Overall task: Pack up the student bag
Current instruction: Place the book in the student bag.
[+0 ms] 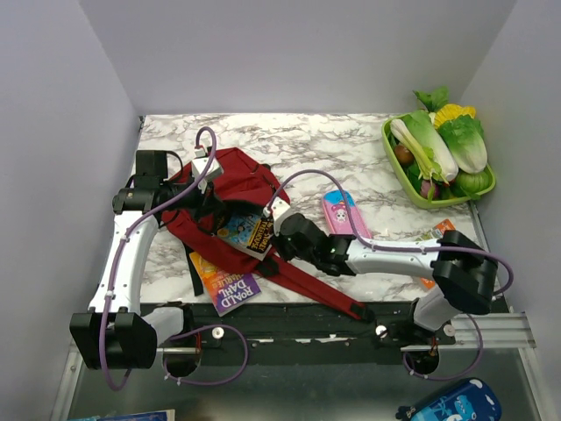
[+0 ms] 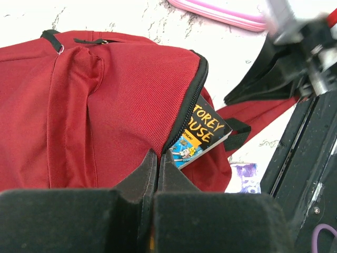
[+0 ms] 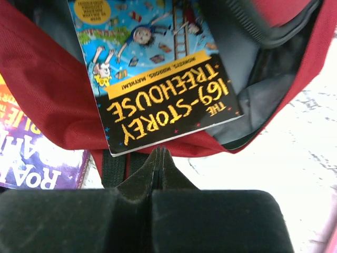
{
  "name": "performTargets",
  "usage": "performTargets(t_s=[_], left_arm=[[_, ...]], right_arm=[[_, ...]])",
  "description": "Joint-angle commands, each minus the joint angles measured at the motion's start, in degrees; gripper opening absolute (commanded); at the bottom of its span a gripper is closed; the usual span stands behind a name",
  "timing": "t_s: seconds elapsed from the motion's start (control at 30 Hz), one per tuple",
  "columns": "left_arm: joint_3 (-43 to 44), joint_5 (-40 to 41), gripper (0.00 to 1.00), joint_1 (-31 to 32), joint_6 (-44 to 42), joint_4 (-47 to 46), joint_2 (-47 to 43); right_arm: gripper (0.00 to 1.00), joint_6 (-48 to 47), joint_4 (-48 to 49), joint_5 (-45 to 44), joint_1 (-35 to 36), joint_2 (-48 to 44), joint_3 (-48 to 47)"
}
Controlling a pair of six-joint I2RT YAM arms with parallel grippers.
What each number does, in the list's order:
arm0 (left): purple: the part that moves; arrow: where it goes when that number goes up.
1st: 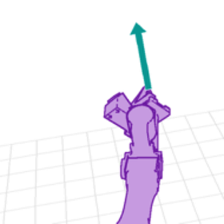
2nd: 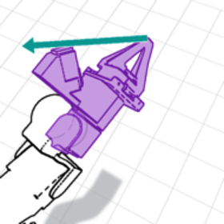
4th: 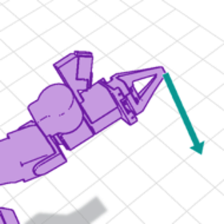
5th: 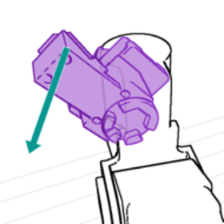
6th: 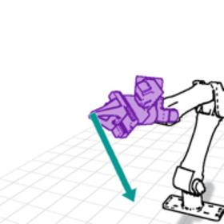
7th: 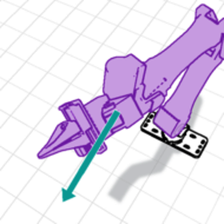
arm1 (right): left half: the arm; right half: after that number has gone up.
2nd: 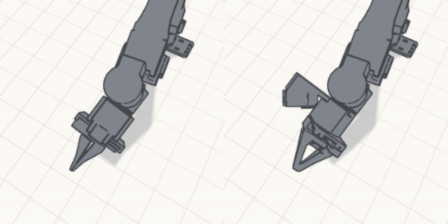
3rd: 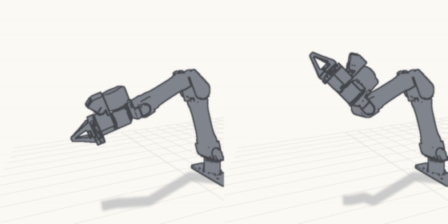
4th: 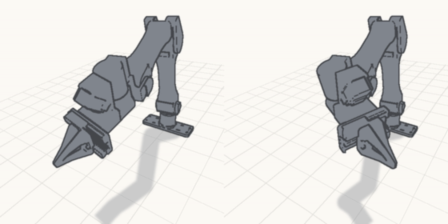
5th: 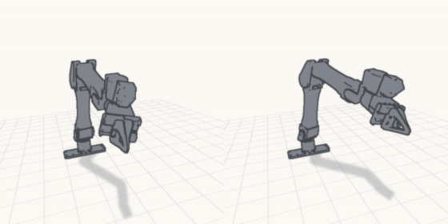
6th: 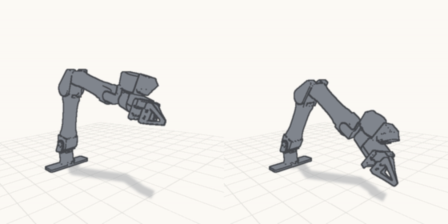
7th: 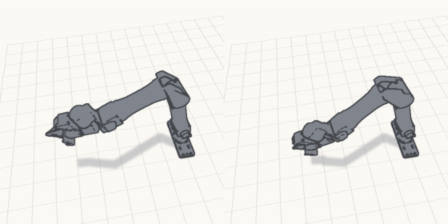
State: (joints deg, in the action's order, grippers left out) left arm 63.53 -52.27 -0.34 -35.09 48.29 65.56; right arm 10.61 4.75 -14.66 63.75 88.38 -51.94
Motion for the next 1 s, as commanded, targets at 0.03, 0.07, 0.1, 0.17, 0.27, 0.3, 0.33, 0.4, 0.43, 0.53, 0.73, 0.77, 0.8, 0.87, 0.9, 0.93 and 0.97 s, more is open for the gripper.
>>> performTargets(t_s=[0.03,0.07,0.1,0.17,0.27,0.3,0.33,0.4,0.43,0.53,0.73,0.77,0.8,0.87,0.9,0.93,0.97], left_arm=[[-0.3,-2.0,0.00,0.2,1.1,-3.3,-1.0],[-0.4,-1.8,0.00,0.2,1.0,-3.2,-1.0],[-0.5,-1.6,0.00,0.2,1.0,-3.1,-1.0],[-0.8,-1.4,0.00,0.2,0.8,-3.2,-1.0],[-1.0,-1.3,0.00,0.2,1.1,-3.6,-0.9],[-1.0,-1.3,0.00,0.2,1.3,-3.7,-0.9],[-1.0,-1.2,0.00,0.2,1.4,-3.7,-1.0],[-1.1,-1.1,0.00,0.2,1.7,-4.2,-1.2],[-1.2,-1.1,0.00,0.2,1.7,-4.3,-1.3],[-1.2,-0.9,0.00,0.2,2.4,-4.9,-1.3],[-0.5,-1.2,0.00,0.2,2.0,-4.1,-0.6],[-0.5,-1.1,0.00,0.2,2.0,-3.9,-0.6],[-0.6,-0.9,0.00,0.2,2.0,-4.0,-0.6],[-0.9,-0.5,0.00,0.2,1.8,-4.1,-0.6],[-0.9,0.0,0.00,0.2,1.6,-4.1,-0.6],[-1.1,0.3,0.00,0.2,1.4,-4.3,-0.6],[-1.6,0.7,0.00,0.3,1.4,-4.5,-0.6]], right_arm=[[0.01,3.0,4.0,3.8,0.3,3.7,1.1],[0.01,3.1,4.2,4.1,0.3,3.6,1.4],[0.01,3.4,4.4,4.5,0.2,3.3,1.8],[0.01,3.9,5.1,5.8,0.2,3.3,2.5],[0.01,4.5,5.4,7.7,0.3,4.9,1.4],[0.01,5.0,5.5,8.1,0.2,6.1,1.0],[0.01,5.3,5.9,8.6,0.3,6.9,0.4],[0.01,5.6,6.7,9.9,0.2,8.1,-1.4],[0.01,5.8,7.0,10.1,0.2,10.0,-2.4],[0.01,6.5,7.6,10.9,0.1,14.9,-6.7],[0.01,9.0,10.4,5.2,-0.5,20.6,-16.2],[0.01,8.9,10.8,2.1,-0.6,21.5,-17.2],[0.01,8.7,10.9,0.1,-0.6,21.8,-18.2],[0.03,7.8,10.6,-4.0,-0.9,22.2,-19.6],[0.09,6.7,10.3,-4.9,-0.8,21.8,-19.6],[0.26,6.0,8.8,-5.2,-0.7,21.2,-19.6],[0.33,5.8,8.0,-6.2,-0.7,20.2,-18.2]])
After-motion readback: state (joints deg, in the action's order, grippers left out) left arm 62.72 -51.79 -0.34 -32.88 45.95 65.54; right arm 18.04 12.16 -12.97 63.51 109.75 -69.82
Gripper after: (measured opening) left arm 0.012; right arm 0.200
